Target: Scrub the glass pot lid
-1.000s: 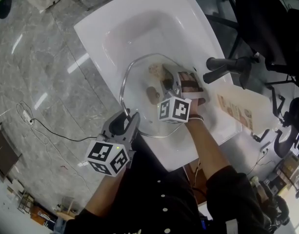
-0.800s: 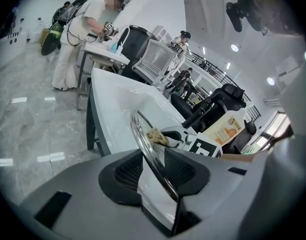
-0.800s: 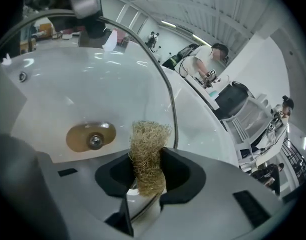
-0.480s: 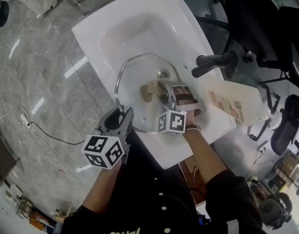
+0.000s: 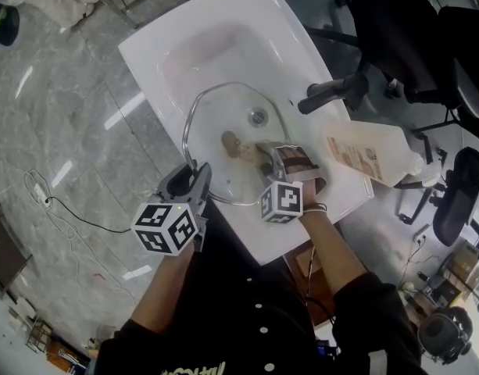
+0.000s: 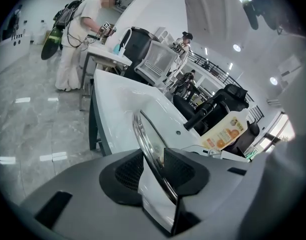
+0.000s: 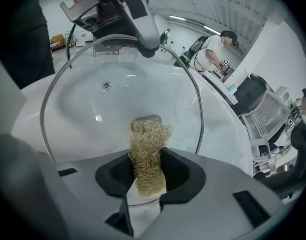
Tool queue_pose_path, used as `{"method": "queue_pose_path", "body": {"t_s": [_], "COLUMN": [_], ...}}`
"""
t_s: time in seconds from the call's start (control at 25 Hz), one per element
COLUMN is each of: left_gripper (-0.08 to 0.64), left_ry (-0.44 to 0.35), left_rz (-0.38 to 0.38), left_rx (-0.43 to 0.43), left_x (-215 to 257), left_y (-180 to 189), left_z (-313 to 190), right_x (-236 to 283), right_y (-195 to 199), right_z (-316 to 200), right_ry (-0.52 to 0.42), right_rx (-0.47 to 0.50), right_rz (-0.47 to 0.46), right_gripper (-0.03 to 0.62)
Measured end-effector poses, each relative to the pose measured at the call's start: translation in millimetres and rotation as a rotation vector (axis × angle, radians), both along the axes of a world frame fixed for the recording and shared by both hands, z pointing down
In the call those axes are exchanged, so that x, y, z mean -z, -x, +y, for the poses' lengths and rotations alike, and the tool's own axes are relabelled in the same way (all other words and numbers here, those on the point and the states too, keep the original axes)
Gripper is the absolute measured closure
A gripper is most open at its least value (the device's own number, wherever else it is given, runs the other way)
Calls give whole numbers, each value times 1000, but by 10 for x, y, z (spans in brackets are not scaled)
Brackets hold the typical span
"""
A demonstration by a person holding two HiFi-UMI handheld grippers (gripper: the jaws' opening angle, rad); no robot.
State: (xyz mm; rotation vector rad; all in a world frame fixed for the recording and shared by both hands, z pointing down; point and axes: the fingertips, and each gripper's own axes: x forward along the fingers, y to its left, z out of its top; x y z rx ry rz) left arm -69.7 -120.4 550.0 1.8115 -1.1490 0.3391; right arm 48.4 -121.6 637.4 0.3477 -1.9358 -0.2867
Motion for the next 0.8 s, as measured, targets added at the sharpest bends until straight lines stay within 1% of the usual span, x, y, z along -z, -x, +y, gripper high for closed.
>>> {"method": "queue_pose_path", "body": {"t_s": [0.4, 0.64, 0.8], "left_gripper": [417, 417, 417], "left_ry": [5, 11, 11], "left_rz": [-11, -16, -22], "left_rx": [13, 12, 10], "left_x": [-7, -2, -9], "left_y": [5, 13, 15], "left_z": [0, 11, 10], "right_x": [86, 152, 189], "right_y": [-108, -196, -238], "right_z": [423, 716, 827], "right_ry": [153, 235, 252], "right_rx": [116, 261, 340], "right_rz": [35, 47, 59], "right_gripper": [448, 448, 448]}}
